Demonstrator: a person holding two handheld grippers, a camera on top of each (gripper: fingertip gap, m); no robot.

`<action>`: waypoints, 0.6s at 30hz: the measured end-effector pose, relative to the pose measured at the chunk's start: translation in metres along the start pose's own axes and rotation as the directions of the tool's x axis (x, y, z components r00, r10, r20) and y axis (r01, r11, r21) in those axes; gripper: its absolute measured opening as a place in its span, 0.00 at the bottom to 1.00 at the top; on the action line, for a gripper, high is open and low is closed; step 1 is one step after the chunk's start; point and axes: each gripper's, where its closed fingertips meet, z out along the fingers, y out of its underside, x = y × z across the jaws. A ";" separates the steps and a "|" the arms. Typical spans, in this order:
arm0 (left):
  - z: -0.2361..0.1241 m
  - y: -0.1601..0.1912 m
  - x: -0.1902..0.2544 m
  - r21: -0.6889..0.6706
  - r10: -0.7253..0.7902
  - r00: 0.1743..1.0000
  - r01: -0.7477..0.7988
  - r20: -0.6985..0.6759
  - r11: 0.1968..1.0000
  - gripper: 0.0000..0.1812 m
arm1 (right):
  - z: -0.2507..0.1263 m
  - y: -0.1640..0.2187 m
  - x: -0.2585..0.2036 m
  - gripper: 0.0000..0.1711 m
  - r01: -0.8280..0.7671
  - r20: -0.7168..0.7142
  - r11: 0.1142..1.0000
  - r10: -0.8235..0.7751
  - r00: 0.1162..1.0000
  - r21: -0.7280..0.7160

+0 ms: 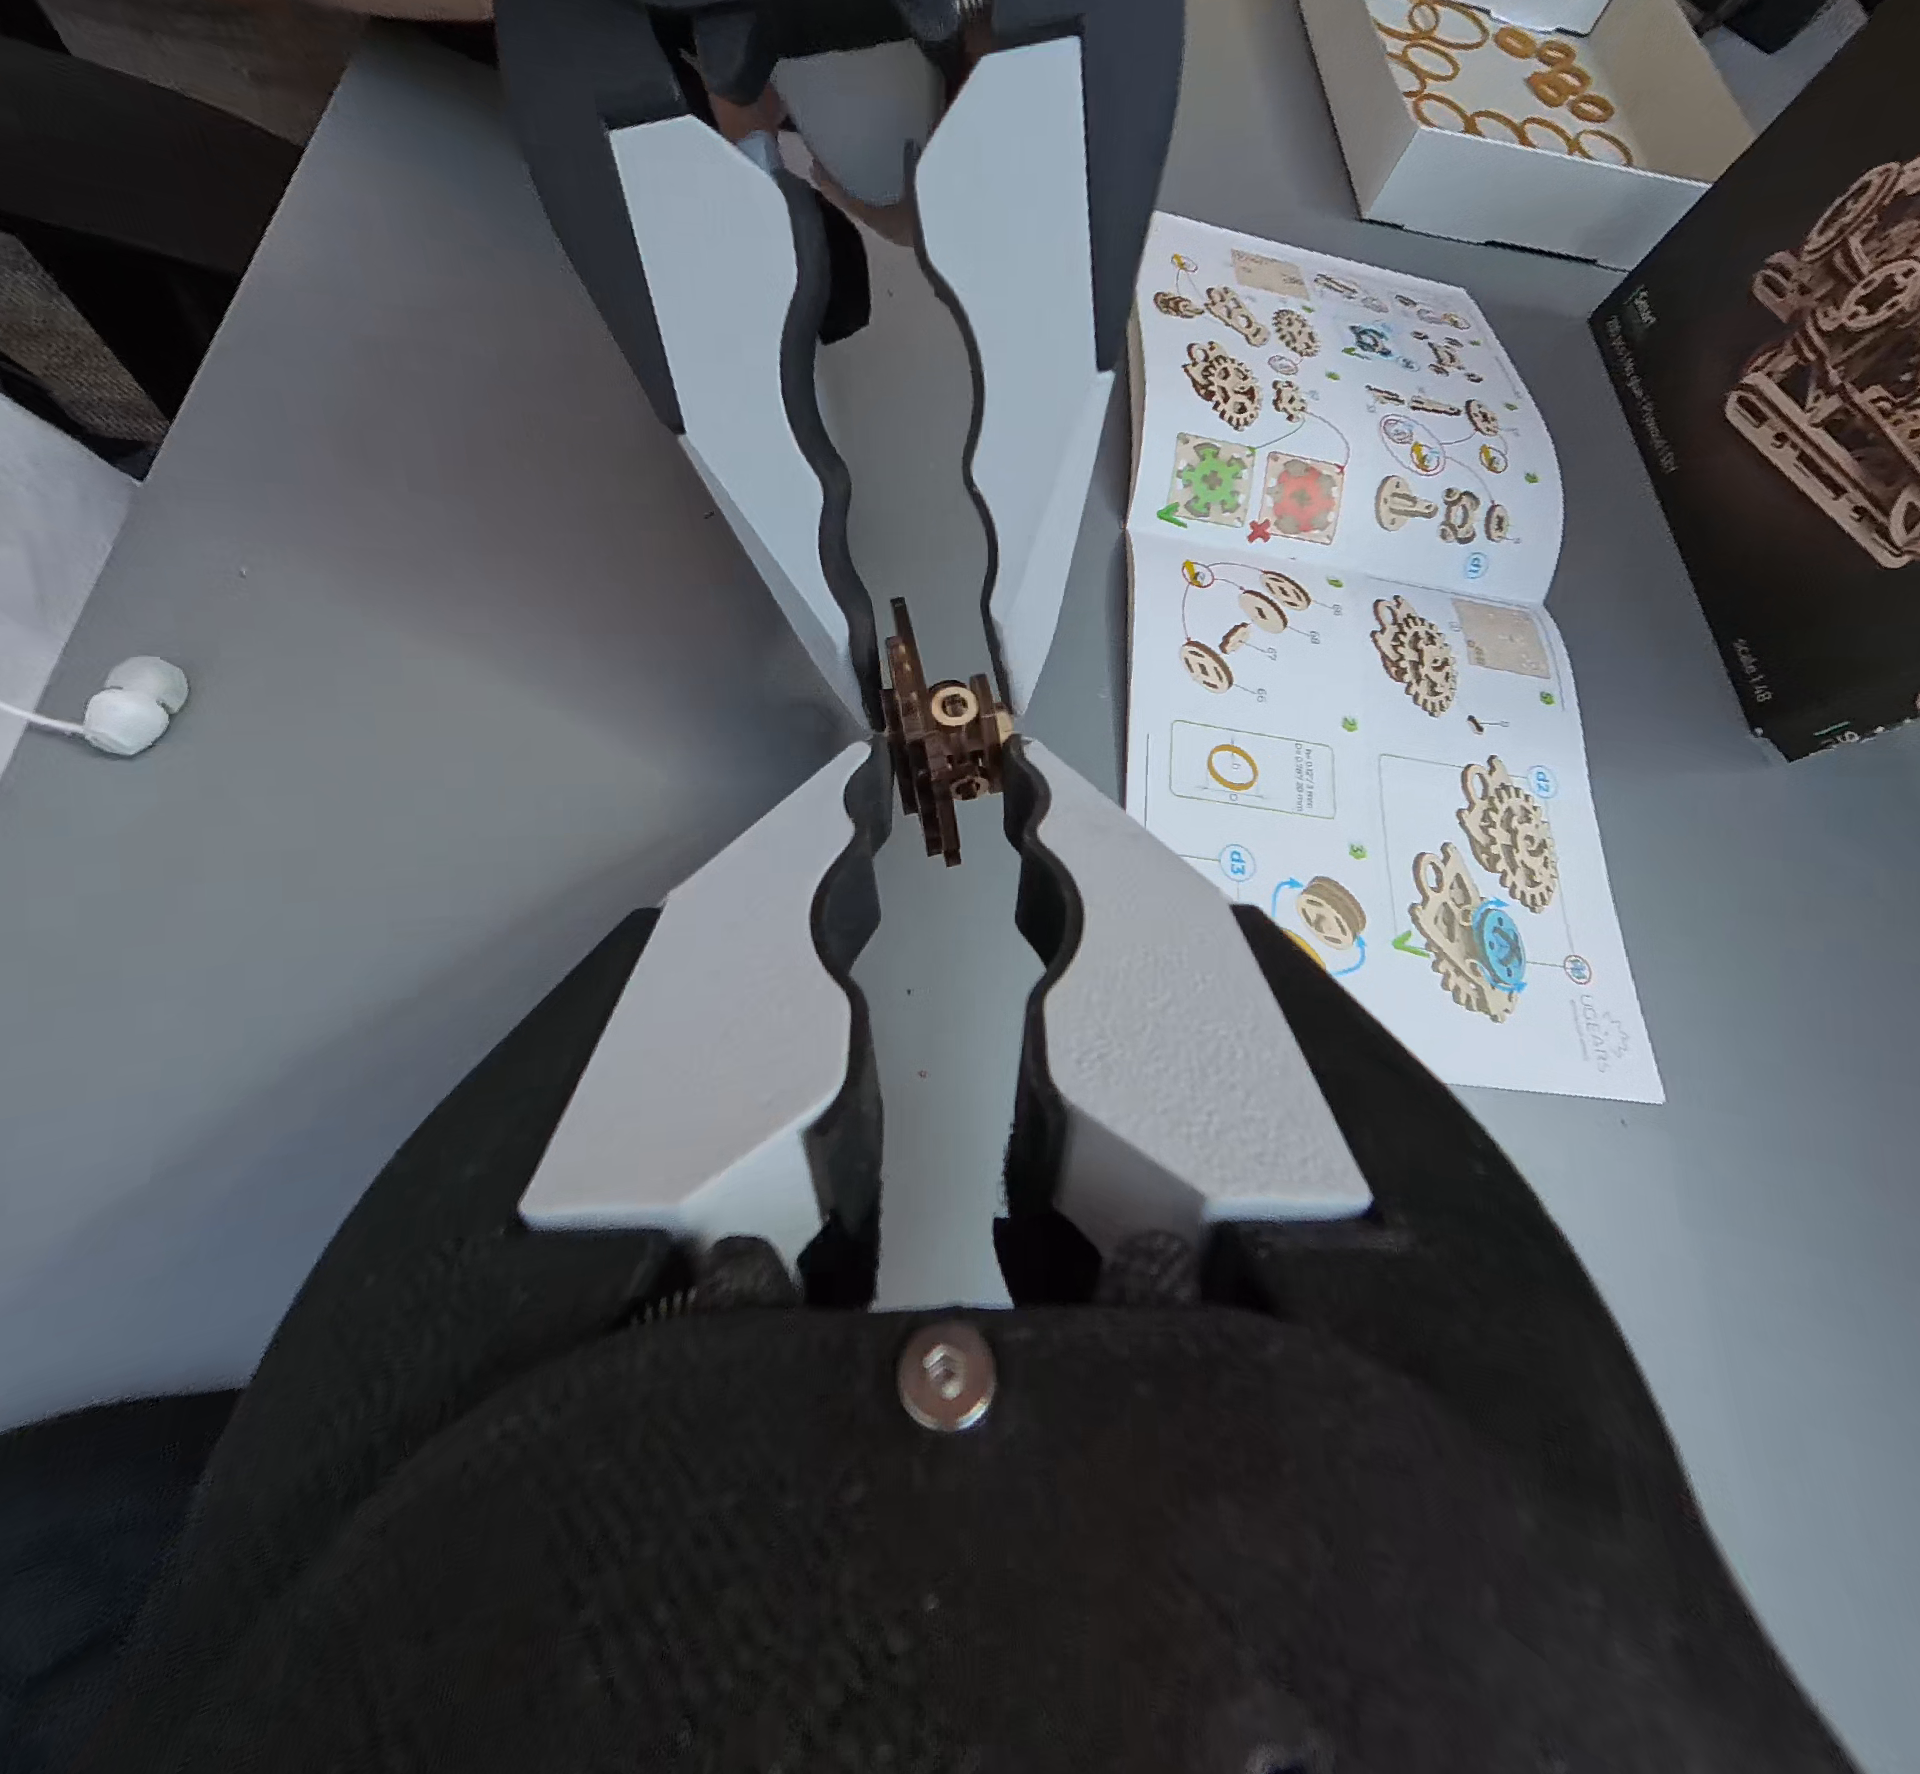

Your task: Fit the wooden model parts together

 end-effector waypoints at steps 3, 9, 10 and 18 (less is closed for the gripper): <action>-0.016 -0.018 -0.012 0.162 -0.134 0.990 0.137 -0.030 0.977 0.26 | -0.021 -0.017 0.021 0.12 -0.164 -0.055 0.975 0.174 0.983 0.150; -0.046 -0.075 -0.032 0.499 -0.396 0.879 0.477 -0.266 0.724 0.29 | -0.092 -0.074 0.042 0.12 -0.499 0.185 0.620 0.500 0.846 0.605; -0.053 -0.085 -0.034 0.542 -0.417 0.851 0.524 -0.318 0.657 0.29 | -0.102 -0.077 0.044 0.12 -0.532 0.227 0.549 0.528 0.819 0.645; -0.060 -0.120 -0.040 0.641 -0.432 0.779 0.623 -0.454 0.449 0.24 | -0.120 -0.073 0.032 0.11 -0.669 0.446 0.265 0.570 0.690 0.695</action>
